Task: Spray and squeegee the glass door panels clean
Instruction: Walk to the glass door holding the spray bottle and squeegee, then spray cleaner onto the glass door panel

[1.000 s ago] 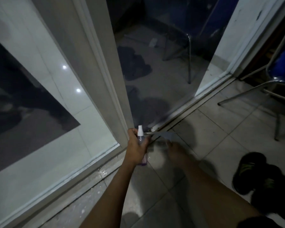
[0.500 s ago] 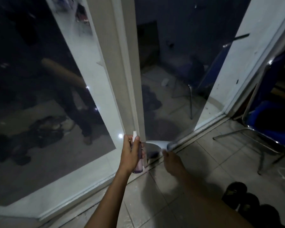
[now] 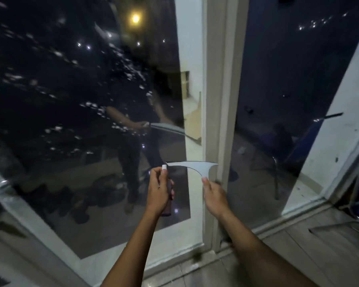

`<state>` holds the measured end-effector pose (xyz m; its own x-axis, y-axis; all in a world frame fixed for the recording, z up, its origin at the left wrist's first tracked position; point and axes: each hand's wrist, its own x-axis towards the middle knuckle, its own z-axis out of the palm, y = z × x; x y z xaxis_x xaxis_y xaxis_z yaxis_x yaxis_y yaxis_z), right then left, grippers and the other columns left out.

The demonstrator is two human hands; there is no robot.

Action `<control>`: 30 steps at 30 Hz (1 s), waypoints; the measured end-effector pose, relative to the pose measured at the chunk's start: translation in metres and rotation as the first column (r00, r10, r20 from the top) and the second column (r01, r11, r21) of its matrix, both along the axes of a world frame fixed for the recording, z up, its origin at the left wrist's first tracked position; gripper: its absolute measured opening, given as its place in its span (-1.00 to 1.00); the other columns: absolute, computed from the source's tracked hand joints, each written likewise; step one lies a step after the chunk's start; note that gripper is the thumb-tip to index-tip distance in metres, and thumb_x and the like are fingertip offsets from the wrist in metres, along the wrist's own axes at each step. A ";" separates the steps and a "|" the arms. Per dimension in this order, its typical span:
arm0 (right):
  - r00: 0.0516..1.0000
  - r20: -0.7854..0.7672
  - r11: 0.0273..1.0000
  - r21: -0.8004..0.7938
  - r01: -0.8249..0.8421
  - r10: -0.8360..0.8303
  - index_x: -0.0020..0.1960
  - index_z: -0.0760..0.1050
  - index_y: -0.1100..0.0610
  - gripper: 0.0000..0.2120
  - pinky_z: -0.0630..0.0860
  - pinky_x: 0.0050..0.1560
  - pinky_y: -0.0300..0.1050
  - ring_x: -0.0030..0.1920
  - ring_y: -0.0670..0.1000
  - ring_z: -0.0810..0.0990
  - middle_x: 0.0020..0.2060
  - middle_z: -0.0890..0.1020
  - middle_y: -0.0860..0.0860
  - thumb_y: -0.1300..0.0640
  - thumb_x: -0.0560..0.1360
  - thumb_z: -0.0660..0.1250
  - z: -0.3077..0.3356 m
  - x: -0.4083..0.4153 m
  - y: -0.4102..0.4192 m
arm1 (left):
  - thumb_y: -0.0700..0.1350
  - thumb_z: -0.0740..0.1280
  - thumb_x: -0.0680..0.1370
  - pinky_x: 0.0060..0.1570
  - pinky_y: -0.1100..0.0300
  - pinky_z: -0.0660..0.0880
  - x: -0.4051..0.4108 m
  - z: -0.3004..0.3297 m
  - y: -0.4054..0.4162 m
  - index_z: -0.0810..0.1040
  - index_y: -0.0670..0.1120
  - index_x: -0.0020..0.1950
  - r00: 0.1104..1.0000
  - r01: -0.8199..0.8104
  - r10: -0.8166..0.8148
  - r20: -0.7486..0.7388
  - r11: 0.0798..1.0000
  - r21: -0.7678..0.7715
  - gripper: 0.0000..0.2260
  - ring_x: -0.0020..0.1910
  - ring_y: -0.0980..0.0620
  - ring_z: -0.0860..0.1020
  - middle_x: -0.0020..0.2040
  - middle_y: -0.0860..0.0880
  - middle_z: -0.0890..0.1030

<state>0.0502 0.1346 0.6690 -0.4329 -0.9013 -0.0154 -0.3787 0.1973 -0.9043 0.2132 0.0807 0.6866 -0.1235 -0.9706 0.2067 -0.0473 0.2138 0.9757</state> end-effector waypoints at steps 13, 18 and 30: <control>0.985 -0.152 0.922 -0.363 -0.134 0.084 -0.30 0.38 0.20 -0.48 0.30 -0.40 -0.33 -0.38 -0.06 0.42 -0.41 0.48 0.03 -0.12 0.67 0.05 0.173 0.160 -0.070 | -0.07 0.08 0.73 -0.50 0.12 0.50 0.197 0.188 -0.045 0.36 0.19 0.22 0.989 -0.142 0.110 -0.102 0.905 -0.402 -0.83 -0.45 0.01 0.48 -0.11 -0.10 0.48; 0.979 -0.190 0.853 -0.498 -0.157 0.070 -0.28 0.39 0.19 -0.52 0.36 -0.24 -0.02 -0.33 0.04 0.50 -0.40 0.50 0.04 -0.13 0.65 0.10 0.225 0.176 -0.105 | -0.03 0.10 0.73 -0.41 0.03 0.54 0.234 0.253 -0.070 0.36 0.09 0.31 0.977 -0.202 0.209 -0.045 0.834 -0.514 -0.83 -0.43 -0.03 0.52 -0.13 -0.08 0.53; 0.905 -0.424 0.727 -0.613 -0.310 0.029 -0.24 0.24 0.03 -0.61 0.31 -0.38 -0.03 -0.43 0.04 0.46 -0.45 0.44 -0.01 -0.19 0.64 0.01 0.319 0.167 -0.154 | -0.04 0.12 0.72 -0.22 -0.08 0.61 0.253 0.356 -0.107 0.37 0.16 0.30 0.909 -0.339 0.411 -0.066 0.640 -0.690 -0.81 -0.29 0.02 0.58 -0.18 -0.04 0.59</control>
